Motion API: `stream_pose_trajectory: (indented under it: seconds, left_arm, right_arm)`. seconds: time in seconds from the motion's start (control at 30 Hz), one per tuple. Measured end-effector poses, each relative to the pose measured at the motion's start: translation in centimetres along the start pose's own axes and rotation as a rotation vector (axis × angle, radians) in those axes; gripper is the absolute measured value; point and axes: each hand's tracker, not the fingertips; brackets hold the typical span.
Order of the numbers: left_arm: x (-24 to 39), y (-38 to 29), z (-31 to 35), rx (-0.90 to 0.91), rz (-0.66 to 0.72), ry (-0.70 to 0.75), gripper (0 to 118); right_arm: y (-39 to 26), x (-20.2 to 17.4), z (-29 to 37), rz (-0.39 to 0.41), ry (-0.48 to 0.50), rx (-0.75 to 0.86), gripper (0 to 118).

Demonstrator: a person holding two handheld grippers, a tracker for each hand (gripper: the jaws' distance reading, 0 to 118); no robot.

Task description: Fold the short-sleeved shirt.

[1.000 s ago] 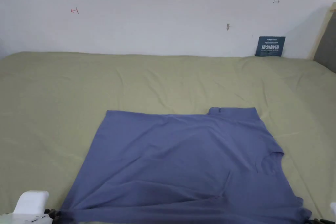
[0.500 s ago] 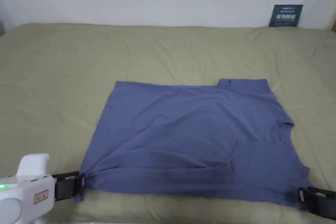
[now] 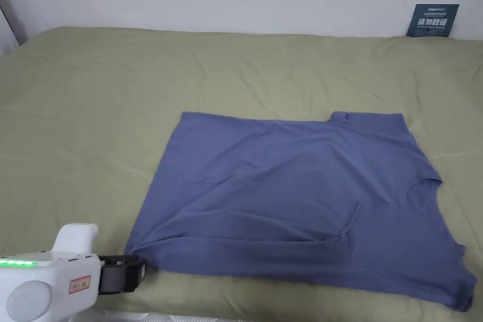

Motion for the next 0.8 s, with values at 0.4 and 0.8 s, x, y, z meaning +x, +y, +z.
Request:
stream_pose_trajectory:
  seconds: [0.4, 0.8]
  left_arm:
    - [0.9, 0.4, -2.1, 0.0, -0.041, 0.049, 0]
    - [0.6, 2.3, -1.4, -0.003, -0.022, 0.039, 0]
  right_arm:
    - [-0.1, -0.2, -1.7, 0.054, 0.045, -0.046, 97]
    - [1.0, 0.4, -5.6, 0.047, 0.042, -0.104, 2]
